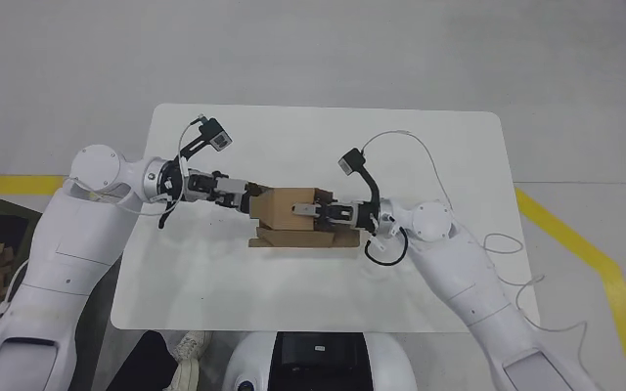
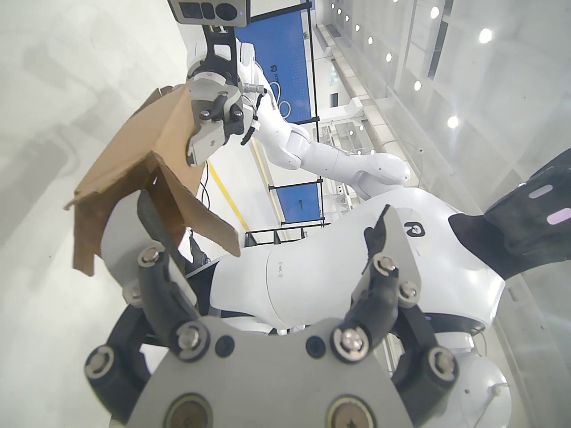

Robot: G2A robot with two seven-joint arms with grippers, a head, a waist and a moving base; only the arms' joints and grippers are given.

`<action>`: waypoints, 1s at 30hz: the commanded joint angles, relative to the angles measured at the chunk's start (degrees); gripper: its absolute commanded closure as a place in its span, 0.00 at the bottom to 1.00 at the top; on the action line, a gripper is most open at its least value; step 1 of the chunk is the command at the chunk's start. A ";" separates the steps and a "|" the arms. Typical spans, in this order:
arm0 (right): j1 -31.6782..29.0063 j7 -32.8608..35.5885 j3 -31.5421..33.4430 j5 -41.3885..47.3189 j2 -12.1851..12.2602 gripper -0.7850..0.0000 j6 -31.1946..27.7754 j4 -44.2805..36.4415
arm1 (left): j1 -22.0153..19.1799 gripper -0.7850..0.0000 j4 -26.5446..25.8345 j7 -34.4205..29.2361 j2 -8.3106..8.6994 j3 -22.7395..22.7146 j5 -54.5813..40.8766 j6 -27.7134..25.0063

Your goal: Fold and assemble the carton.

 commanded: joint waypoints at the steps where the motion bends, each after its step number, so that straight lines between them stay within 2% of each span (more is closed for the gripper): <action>1: -0.24 0.56 -0.12 0.17 0.01 1.00 0.05 -0.51 | -0.11 0.00 0.31 0.20 -0.10 0.11 0.27 0.00; 12: -0.96 4.42 -2.32 2.11 -0.39 1.00 0.44 -2.46 | -0.58 0.00 0.79 0.90 -0.50 0.43 1.88 0.23; 24: 0.49 5.00 -5.01 3.42 -1.50 1.00 0.11 0.09 | -0.48 0.00 -0.65 -1.08 -0.93 1.03 1.44 0.99; 30: 1.06 4.83 -4.68 3.97 -1.67 1.00 -0.58 1.07 | -0.48 0.00 0.50 0.53 -0.87 -0.06 2.24 0.33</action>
